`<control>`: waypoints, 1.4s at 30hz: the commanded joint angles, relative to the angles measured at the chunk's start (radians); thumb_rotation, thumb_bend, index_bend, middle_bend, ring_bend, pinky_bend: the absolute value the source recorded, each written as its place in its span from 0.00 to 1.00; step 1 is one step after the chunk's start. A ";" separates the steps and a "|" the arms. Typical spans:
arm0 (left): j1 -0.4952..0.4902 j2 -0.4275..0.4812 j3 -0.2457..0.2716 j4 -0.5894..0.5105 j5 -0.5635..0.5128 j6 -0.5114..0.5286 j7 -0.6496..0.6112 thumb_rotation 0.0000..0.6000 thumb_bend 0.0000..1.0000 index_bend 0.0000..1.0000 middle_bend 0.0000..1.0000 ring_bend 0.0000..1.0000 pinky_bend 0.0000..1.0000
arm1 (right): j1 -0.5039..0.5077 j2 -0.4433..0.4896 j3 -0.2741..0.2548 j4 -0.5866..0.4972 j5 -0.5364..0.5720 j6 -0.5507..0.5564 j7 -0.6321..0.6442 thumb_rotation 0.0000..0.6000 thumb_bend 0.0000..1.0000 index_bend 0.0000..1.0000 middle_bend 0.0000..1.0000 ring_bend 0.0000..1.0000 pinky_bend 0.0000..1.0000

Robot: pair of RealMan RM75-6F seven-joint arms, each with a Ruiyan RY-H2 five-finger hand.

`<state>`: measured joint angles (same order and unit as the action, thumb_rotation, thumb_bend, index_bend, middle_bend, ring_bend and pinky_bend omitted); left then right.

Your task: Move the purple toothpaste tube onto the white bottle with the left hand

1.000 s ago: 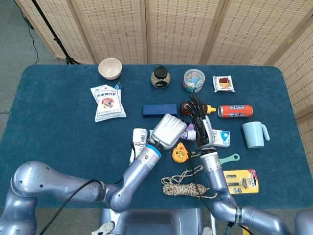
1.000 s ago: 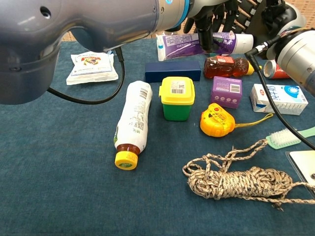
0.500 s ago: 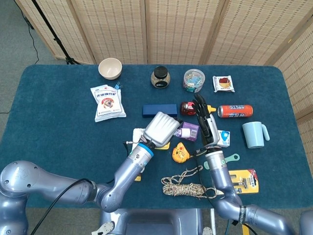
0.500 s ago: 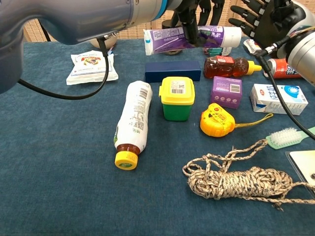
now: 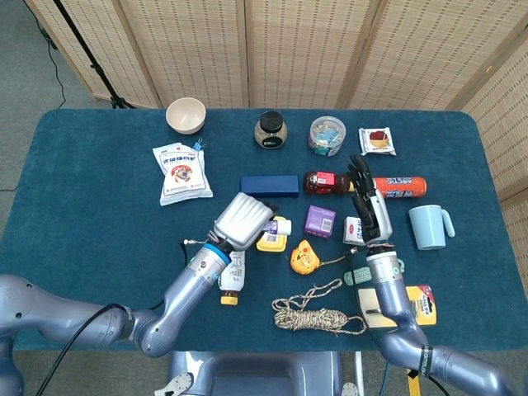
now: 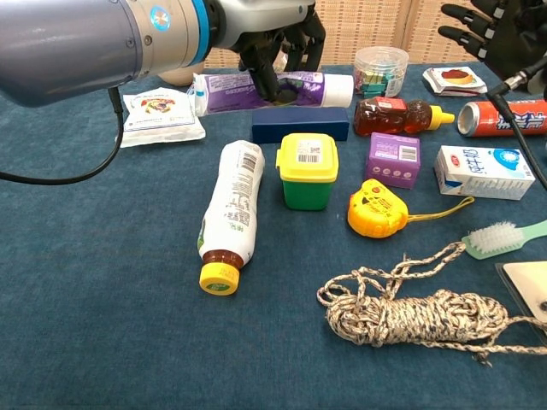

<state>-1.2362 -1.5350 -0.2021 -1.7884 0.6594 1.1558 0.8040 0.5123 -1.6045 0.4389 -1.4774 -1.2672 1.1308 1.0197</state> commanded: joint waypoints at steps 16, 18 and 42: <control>0.017 -0.055 0.014 0.147 -0.098 -0.095 -0.003 1.00 0.93 0.50 0.48 0.51 0.60 | -0.014 0.041 -0.001 -0.001 0.004 0.008 -0.006 0.30 0.00 0.00 0.00 0.00 0.00; 0.017 -0.053 0.014 0.147 -0.105 -0.103 -0.001 1.00 0.91 0.41 0.41 0.44 0.60 | -0.014 0.042 -0.001 0.000 0.004 0.009 -0.007 0.30 0.00 0.00 0.00 0.00 0.00; 0.281 0.222 0.085 -0.077 0.177 0.097 -0.223 1.00 0.69 0.18 0.14 0.18 0.36 | -0.042 0.180 -0.066 0.020 -0.048 0.006 -0.165 0.92 0.00 0.00 0.00 0.00 0.00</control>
<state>-0.9905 -1.3465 -0.1442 -1.8385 0.7939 1.2264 0.6128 0.4740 -1.4347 0.3825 -1.4626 -1.3090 1.1376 0.8673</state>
